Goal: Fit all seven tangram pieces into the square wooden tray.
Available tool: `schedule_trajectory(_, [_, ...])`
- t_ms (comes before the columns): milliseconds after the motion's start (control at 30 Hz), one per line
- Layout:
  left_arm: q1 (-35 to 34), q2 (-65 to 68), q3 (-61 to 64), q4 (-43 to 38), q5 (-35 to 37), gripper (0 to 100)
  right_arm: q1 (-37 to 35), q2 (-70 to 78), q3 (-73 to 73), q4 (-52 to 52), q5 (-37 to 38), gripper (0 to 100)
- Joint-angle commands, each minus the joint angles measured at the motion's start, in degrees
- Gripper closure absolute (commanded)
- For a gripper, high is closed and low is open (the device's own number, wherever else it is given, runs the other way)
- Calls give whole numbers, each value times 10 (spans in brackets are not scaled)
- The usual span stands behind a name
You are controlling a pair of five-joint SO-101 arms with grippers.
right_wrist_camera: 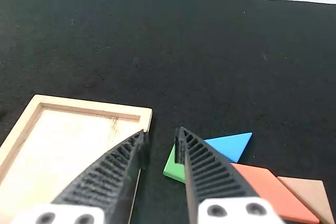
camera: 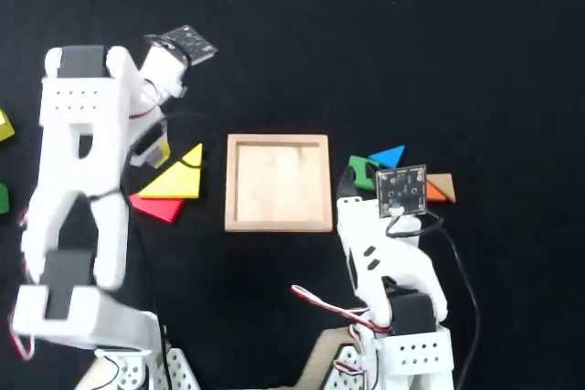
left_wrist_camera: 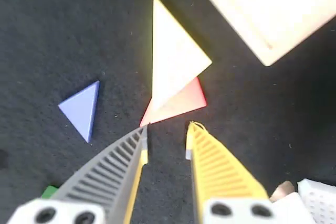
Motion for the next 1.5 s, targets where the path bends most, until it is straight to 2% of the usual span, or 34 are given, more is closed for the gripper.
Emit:
schedule_trajectory(0, [29,-64,17,7,3,865,-9,-45,-2,4,6,900])
schedule_trajectory(233, [32,-48,64,-12,-29,862,-9,-45,-2,4,6,900])
schedule_trajectory(433, [32,-15,62,-18,2,862,-9,-45,-2,4,6,900])
schedule_trajectory(667, [31,4,63,-76,38,862,-9,-45,-2,4,6,900])
schedule_trajectory(933, [44,8,69,-77,38,862,-9,-45,-2,4,6,900])
schedule_trajectory(1033, [44,9,70,-76,21,851,-9,-45,-2,4,6,900])
schedule_trajectory(1167, [42,8,105,-76,-28,752,-9,-45,-2,4,6,900])
schedule_trajectory(1467, [39,8,120,-94,-31,767,-9,-45,-2,4,6,900])
